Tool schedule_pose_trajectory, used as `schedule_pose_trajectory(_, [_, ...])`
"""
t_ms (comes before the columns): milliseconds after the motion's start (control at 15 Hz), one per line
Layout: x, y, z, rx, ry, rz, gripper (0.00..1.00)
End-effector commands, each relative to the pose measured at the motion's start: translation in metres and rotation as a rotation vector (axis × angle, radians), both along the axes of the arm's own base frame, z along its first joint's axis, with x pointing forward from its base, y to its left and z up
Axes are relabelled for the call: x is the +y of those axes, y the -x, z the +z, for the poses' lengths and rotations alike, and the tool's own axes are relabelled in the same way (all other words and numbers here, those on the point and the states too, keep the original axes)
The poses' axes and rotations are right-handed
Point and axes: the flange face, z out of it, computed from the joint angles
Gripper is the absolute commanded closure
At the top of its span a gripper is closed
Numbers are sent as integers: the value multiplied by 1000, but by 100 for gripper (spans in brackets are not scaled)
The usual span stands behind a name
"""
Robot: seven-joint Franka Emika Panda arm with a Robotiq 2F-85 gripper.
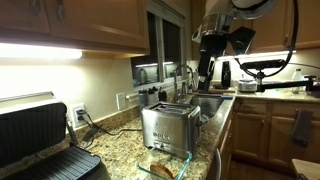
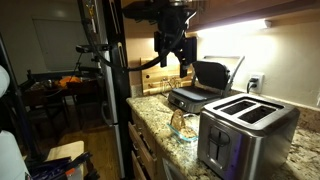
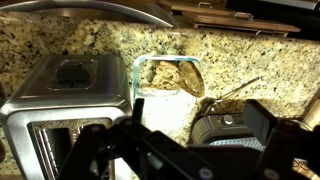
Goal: Put a slice of bread in the toaster
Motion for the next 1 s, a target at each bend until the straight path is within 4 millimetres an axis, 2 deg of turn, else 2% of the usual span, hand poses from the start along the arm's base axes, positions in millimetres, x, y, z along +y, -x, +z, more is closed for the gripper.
schedule_pose_trajectory(0, [-5, -6, -4, 6, 5, 0, 0])
schedule_pose_trajectory(533, [3, -26, -24, 54, 19, 26, 0])
schedule_pose_trajectory(933, [12, -39, -31, 73, 28, 53, 0])
